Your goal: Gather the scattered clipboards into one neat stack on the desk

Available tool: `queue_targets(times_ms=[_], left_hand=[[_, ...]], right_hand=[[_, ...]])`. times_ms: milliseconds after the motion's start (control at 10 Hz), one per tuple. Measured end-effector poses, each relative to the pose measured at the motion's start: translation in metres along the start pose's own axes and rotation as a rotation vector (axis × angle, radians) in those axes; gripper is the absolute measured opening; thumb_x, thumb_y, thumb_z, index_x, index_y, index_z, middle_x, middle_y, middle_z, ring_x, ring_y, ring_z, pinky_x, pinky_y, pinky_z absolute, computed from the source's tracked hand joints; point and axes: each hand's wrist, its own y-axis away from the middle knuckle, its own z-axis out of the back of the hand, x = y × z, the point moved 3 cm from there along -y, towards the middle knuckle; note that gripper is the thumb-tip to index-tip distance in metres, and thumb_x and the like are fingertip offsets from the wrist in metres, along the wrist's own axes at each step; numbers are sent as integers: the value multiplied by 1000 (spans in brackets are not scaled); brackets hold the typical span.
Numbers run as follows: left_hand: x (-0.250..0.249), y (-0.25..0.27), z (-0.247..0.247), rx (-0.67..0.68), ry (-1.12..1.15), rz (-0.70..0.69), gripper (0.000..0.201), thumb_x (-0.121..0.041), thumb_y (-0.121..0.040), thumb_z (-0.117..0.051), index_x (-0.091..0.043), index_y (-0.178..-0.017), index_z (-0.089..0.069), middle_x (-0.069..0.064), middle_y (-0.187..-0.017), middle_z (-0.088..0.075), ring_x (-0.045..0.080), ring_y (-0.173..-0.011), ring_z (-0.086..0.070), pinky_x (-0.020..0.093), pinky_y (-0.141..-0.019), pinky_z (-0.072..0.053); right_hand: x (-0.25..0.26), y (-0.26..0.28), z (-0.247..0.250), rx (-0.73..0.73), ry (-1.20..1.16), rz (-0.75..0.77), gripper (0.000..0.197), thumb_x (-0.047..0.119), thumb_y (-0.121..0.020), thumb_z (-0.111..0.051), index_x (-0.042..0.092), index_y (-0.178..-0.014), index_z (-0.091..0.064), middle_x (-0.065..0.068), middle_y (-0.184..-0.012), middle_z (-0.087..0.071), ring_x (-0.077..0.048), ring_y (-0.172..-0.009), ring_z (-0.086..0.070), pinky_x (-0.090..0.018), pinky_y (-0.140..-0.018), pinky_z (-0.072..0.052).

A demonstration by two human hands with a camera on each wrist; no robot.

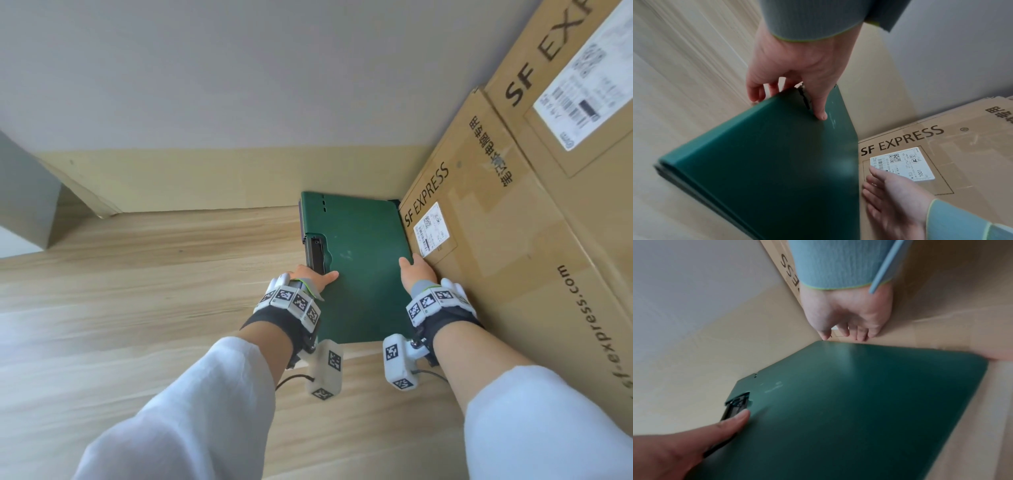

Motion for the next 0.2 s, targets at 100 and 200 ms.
queue_targets(times_ms=[100,200], left_hand=[[17,3,10,-65,13,15,98,-79,-54,-52,-15,-128,-46,13,-127,-52,32,-110,-61,42,-93,-52],[50,19,25,-94,116,-23,90,-59,-72,-64,-21,-146,-30,16,-144,-29,38,-122,-51,46,-97,-51]], right_hand=[[14,16,0,1,-56,155,46,23,-97,-33,14,-142,-37,-7,-149,-40,-30,-134,-40,-39,-110,-32],[39,40,-13,144,-274,377,40,15,-96,-35,11,-133,-49,-7,-133,-56,-23,-119,-55,-38,-106,-41]])
